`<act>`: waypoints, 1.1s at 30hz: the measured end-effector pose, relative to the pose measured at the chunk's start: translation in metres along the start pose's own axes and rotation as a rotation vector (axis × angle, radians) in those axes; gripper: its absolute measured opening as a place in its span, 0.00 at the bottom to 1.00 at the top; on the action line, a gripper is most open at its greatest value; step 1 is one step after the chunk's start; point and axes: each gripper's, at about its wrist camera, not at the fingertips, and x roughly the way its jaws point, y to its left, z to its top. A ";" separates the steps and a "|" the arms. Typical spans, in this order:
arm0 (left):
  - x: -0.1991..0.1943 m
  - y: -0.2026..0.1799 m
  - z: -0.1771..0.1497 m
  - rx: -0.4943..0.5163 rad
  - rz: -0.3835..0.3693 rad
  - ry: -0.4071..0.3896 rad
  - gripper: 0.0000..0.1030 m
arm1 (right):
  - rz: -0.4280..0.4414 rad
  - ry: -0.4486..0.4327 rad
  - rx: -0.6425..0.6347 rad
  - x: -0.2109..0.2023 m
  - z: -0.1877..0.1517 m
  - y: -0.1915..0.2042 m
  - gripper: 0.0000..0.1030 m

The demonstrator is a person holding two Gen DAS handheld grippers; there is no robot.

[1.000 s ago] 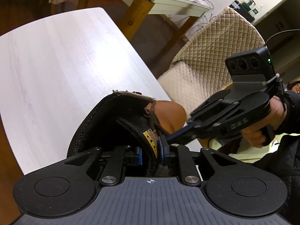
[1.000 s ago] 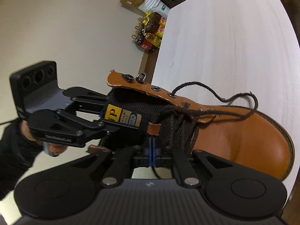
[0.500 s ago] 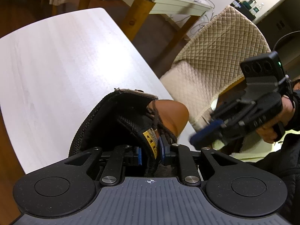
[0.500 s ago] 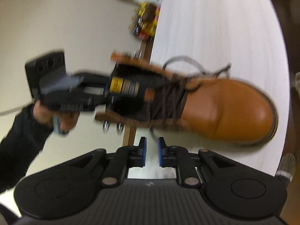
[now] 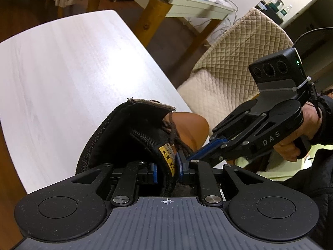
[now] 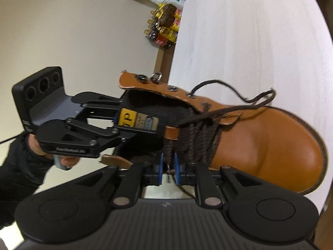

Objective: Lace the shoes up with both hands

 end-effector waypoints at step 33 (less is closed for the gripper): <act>-0.001 -0.016 -0.004 0.046 0.111 -0.031 0.24 | -0.175 0.470 0.022 -0.008 -0.208 -0.030 0.03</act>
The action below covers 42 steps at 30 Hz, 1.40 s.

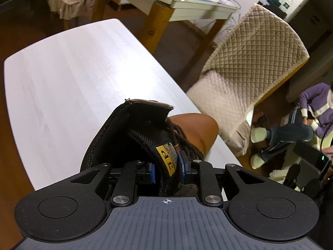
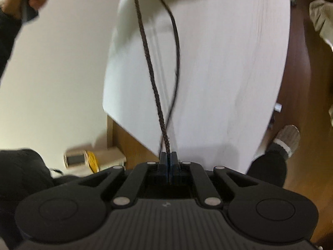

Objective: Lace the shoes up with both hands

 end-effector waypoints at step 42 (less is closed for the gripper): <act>0.094 -0.214 -0.218 -0.298 0.353 0.079 0.10 | -0.151 -0.282 -0.029 -0.076 0.017 -0.012 0.26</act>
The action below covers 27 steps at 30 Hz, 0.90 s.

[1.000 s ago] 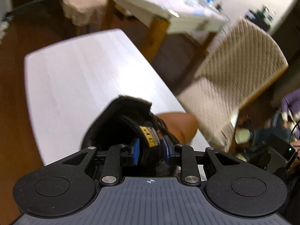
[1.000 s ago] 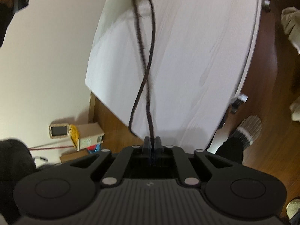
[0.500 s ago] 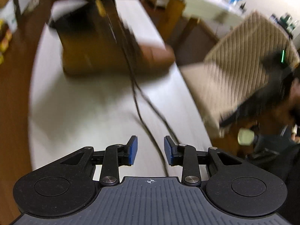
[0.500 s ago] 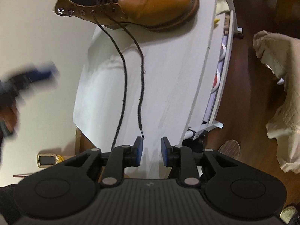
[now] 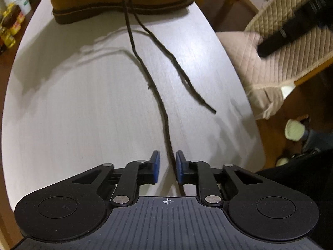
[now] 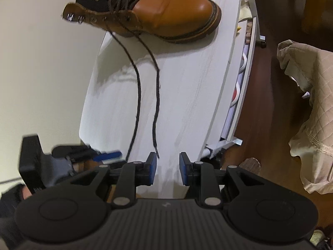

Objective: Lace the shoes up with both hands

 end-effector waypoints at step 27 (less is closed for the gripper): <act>-0.044 0.020 -0.002 -0.176 -0.099 -0.088 0.02 | -0.236 -0.049 -0.201 0.094 0.023 0.071 0.27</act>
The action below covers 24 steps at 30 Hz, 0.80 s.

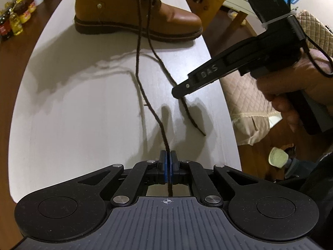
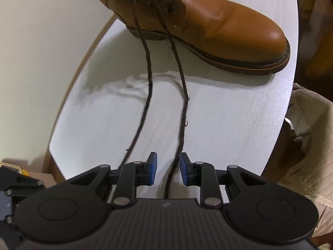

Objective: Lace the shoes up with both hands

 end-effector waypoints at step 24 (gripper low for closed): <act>0.018 -0.018 0.003 0.019 -0.072 -0.015 0.02 | 0.544 -0.046 0.328 -0.073 0.012 0.003 0.02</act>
